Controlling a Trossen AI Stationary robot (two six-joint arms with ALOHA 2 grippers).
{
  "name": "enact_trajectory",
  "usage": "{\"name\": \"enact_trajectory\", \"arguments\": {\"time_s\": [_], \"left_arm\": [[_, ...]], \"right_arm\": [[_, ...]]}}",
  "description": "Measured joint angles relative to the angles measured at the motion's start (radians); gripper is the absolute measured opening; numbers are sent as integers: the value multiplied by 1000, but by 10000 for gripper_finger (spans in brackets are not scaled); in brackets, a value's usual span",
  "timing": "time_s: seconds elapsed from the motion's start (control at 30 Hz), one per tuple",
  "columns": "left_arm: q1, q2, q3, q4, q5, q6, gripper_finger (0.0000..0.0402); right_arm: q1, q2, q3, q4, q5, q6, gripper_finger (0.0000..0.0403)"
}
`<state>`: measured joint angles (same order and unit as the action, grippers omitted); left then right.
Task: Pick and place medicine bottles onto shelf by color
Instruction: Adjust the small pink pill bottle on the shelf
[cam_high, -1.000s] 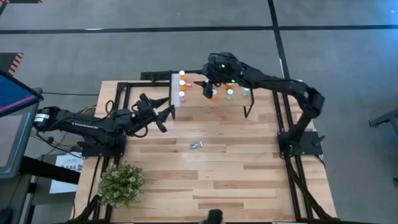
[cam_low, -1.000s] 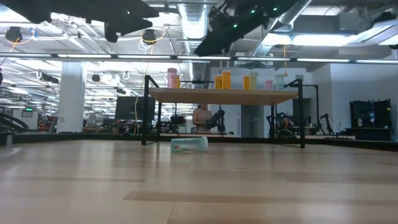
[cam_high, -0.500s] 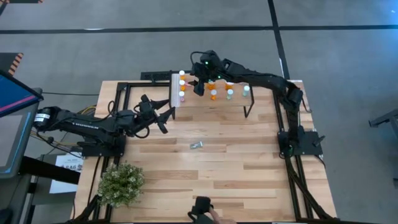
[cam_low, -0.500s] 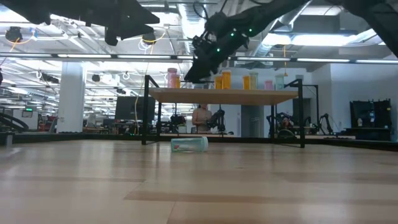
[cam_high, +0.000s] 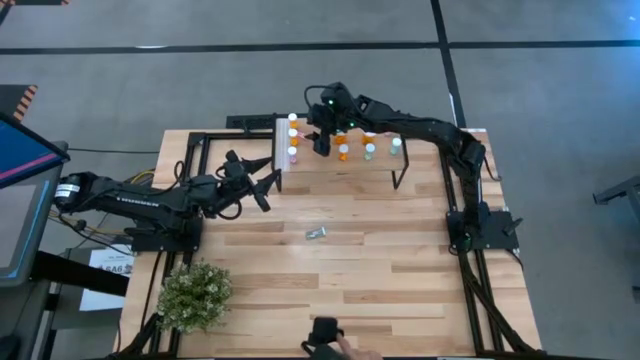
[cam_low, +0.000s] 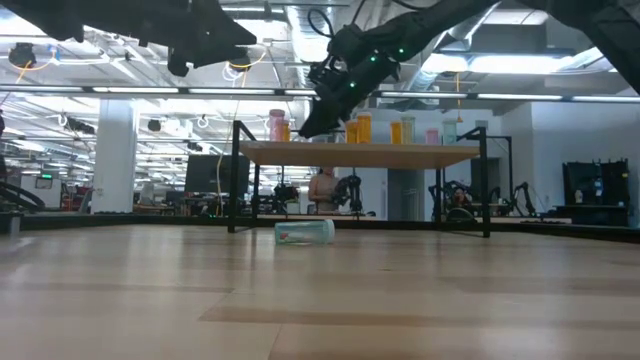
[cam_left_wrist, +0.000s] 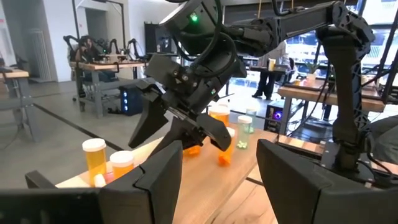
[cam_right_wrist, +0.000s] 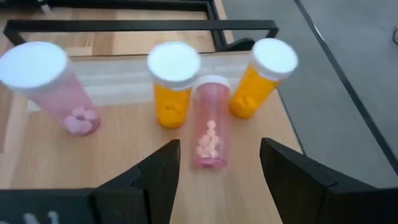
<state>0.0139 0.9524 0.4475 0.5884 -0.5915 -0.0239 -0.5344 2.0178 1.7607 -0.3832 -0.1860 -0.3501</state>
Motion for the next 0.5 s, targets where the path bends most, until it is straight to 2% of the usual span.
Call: {"name": "enact_trajectory", "arguments": {"time_s": [0.5], "left_arm": [[0, 0, 0, -2, 1, -7, 194]], "right_arm": [[11, 0, 0, -5, 1, -13, 245]]}}
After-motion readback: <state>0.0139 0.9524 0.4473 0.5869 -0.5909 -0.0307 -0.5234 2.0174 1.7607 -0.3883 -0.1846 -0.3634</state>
